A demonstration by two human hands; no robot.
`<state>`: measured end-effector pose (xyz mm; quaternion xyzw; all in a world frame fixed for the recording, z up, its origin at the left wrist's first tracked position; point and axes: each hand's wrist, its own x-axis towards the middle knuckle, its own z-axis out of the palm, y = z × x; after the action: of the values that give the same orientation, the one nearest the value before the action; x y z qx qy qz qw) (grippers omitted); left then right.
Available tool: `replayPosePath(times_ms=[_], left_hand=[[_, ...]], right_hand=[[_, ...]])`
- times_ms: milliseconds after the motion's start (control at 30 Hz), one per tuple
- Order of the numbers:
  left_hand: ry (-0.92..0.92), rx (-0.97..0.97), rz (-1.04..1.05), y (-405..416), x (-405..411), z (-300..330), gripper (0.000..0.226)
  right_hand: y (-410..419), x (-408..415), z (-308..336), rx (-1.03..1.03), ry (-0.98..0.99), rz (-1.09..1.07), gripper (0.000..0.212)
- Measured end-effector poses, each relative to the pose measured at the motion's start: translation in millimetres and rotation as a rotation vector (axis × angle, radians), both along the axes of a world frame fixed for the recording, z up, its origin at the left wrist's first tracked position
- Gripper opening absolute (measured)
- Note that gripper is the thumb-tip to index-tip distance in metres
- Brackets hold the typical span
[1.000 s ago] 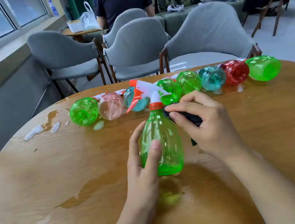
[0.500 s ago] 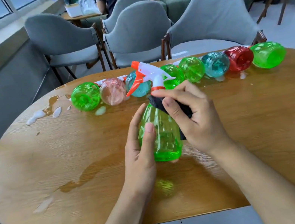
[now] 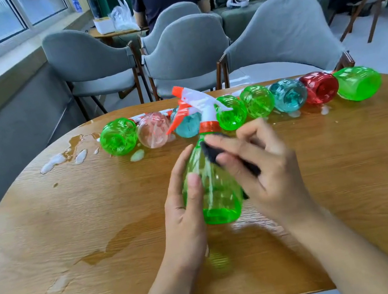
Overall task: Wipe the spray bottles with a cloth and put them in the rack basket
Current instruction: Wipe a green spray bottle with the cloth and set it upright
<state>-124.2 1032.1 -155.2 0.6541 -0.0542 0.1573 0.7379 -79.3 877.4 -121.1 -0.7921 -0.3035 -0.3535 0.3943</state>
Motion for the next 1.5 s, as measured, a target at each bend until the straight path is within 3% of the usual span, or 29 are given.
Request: replayPosePath(times_ms=[67,167,267,433,633,767,833,933,1100,1200,1367,1500], left_hand=[[0.006,0.058,-0.022,-6.1,-3.1,-3.2,0.049],[0.053,0.023,-0.008,-11.0,-1.8,-2.2,0.058],[0.080,-0.130,0.021,-4.6,1.1,1.6,0.068],[0.092,-0.172,0.004,5.1,4.6,4.2,0.062],[0.003,0.015,0.017,-2.8,-1.1,2.5,0.073],[0.027,-0.107,-0.023,-4.6,-3.2,4.2,0.069],[0.052,-0.174,-0.025,-4.0,-3.6,8.7,0.055],[0.101,-0.239,-0.066,-3.1,-2.2,9.5,0.051],[0.130,-0.203,-0.132,-8.1,-1.6,9.1,0.050],[0.102,-0.126,-0.116,-9.9,-1.7,8.9,0.069],[0.106,-0.265,-0.016,1.8,2.6,6.5,0.078],[0.089,-0.231,-0.033,10.2,3.9,8.7,0.061]], right_hand=[[-3.9,9.5,3.3,0.043,0.089,-0.051,0.032],[1.4,5.0,-4.5,0.021,0.118,-0.029,0.032],[9.1,-12.7,-16.0,-0.092,0.008,0.077,0.028],[10.4,-23.0,-26.7,-0.209,-0.187,0.135,0.026],[3.1,-3.8,-3.8,0.073,0.043,0.039,0.031],[3.5,8.8,-18.1,0.311,0.337,-0.031,0.028],[1.0,13.6,-22.4,0.450,0.484,-0.029,0.028],[-5.2,12.5,-9.9,0.558,0.520,0.062,0.030],[-5.7,1.4,8.8,0.265,0.284,0.071,0.030],[-3.9,2.6,2.0,0.106,0.219,0.052,0.030],[6.0,-18.8,-15.7,-0.083,0.012,0.177,0.026],[8.2,-26.0,-23.0,-0.178,-0.126,0.170,0.026]])
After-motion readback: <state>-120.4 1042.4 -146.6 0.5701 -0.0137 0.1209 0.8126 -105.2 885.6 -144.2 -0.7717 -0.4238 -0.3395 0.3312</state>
